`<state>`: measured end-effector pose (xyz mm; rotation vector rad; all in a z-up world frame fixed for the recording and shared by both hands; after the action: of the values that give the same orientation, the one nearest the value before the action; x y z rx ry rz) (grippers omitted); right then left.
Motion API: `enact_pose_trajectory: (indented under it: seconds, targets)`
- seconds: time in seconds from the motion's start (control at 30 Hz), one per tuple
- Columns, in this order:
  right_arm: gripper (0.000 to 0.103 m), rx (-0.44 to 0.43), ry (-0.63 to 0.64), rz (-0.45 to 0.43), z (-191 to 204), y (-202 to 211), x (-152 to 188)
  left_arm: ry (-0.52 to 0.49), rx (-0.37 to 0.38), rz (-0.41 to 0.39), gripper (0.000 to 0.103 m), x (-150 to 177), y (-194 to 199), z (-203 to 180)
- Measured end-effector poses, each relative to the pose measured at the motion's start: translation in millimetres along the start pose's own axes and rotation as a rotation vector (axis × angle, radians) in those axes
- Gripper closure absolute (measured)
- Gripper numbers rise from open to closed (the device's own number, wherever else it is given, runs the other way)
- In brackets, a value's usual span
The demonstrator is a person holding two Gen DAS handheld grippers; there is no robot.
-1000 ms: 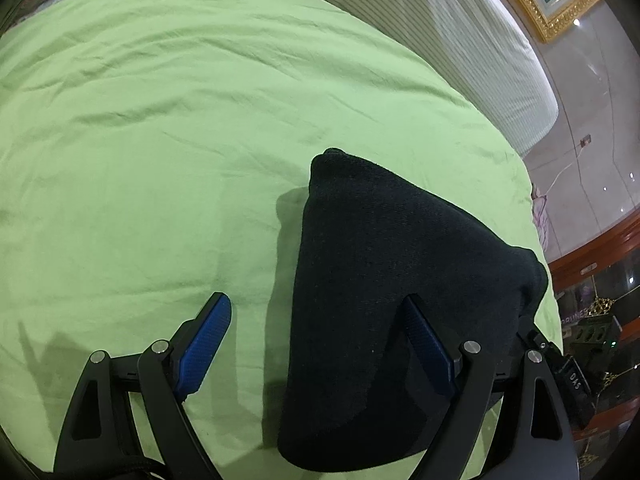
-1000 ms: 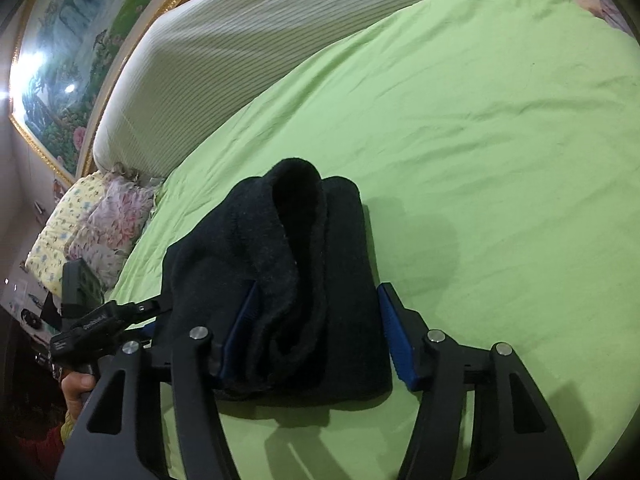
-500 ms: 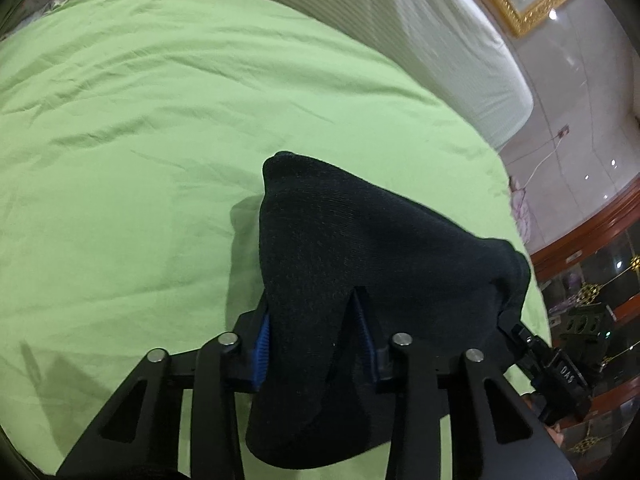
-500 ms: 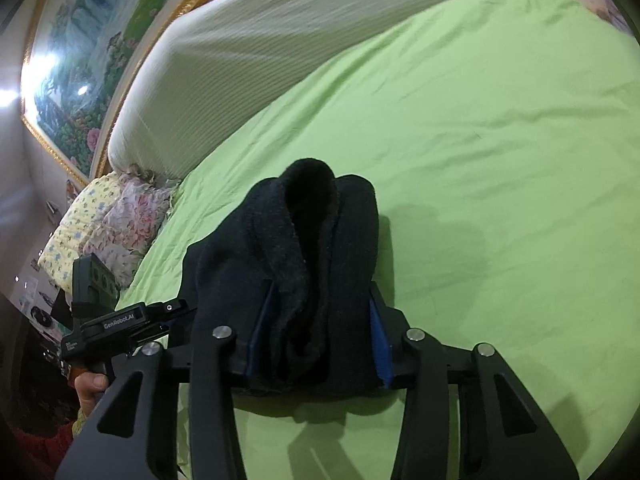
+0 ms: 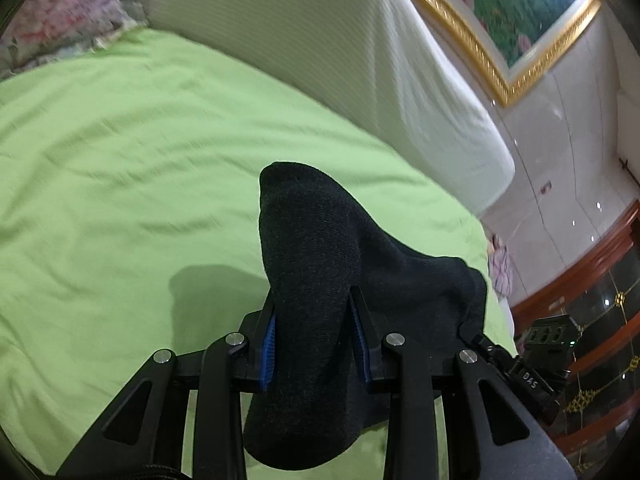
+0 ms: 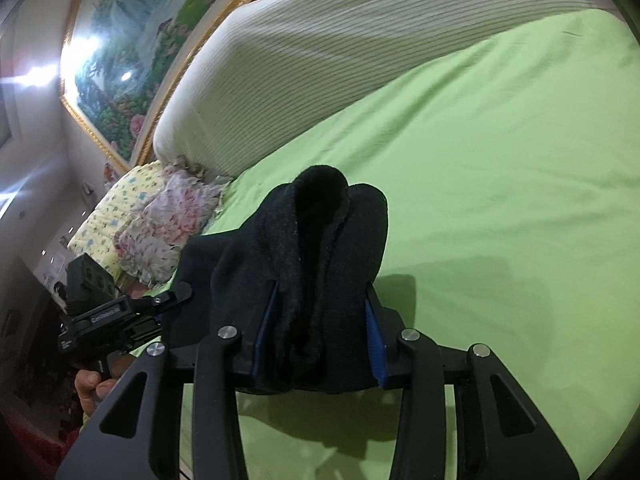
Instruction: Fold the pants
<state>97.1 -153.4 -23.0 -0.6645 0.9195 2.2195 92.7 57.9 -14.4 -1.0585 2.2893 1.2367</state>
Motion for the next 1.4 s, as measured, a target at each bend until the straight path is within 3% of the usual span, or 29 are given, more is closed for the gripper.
enact_pose_trajectory:
  seconds: [0.33,0.6,0.73,0.97,1.03,1.13,1.4]
  targets:
    - [0.062,-0.054,0.051,0.079,36,-83,-4,0.041,-0.131,-0.082,0.072,-48,9,73]
    - [0.062,-0.038,0.065,0.132,39,-118,-1,0.060,-0.184,-0.070,0.072,-53,-10,107]
    - [0.060,-0.006,0.068,0.154,29,-125,3,0.065,-0.197,-0.058,0.071,-49,-18,118]
    - [0.050,0.045,0.075,0.151,10,-125,8,0.052,-0.228,-0.036,0.060,-40,-24,132]
    - [0.050,0.060,0.088,0.138,6,-121,8,0.039,-0.235,-0.040,0.059,-39,-21,131]
    - [0.049,0.079,0.111,0.115,5,-112,6,0.013,-0.279,-0.057,0.046,-37,-14,129]
    - [0.039,0.170,0.236,0.058,6,-96,9,-0.009,-0.331,-0.063,0.036,-23,0,126]
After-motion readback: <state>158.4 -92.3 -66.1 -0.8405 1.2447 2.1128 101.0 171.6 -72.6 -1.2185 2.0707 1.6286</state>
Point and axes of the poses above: each gripper's, at about its wrist camera, not at the fingertips, and y roughly against the way its jaws point, z to its left, x to its underside, the point moved 9 cm from there along -y, roughly the way its jaws point, and after that the axes turned 4 degrees about -z, right-handed, at the moved point
